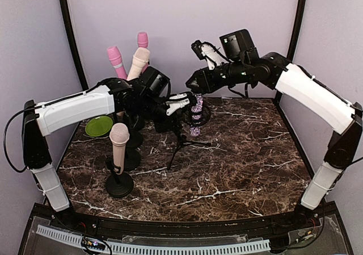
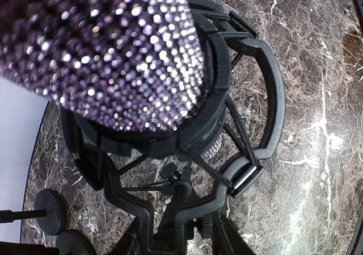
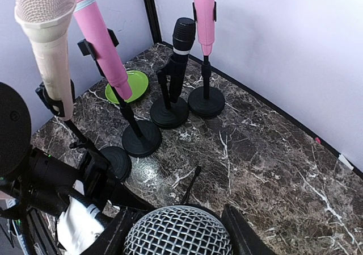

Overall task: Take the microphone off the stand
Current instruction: Remove the microphone from the microphone stand.

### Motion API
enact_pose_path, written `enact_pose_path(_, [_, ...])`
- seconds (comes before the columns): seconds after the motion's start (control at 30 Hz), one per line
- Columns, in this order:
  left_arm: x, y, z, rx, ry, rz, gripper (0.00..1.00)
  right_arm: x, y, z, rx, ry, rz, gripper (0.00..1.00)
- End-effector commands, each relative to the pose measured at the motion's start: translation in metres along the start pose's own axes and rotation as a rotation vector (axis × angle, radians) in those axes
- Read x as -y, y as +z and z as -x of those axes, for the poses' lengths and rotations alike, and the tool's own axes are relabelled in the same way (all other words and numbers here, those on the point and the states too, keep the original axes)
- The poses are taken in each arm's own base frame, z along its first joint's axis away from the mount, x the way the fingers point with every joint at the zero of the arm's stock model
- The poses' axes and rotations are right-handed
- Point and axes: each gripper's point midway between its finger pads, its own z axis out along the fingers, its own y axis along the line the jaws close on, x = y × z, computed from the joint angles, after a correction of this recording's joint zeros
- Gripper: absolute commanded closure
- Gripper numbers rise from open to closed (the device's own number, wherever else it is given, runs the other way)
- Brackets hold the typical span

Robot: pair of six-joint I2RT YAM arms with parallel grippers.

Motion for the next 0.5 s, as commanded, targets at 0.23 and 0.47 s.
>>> enact_pose_path(0.23, [-0.005, 0.024, -0.037, -0.179, 0.028, 0.029, 1.0, -0.073, -0.129, 0.118, 0.525, -0.177, 0.314, 0.62])
enact_pose_path(0.47, [-0.006, 0.023, -0.017, -0.152, 0.058, 0.04, 1.0, -0.006, -0.06, 0.115, 0.379, 0.043, -0.03, 0.63])
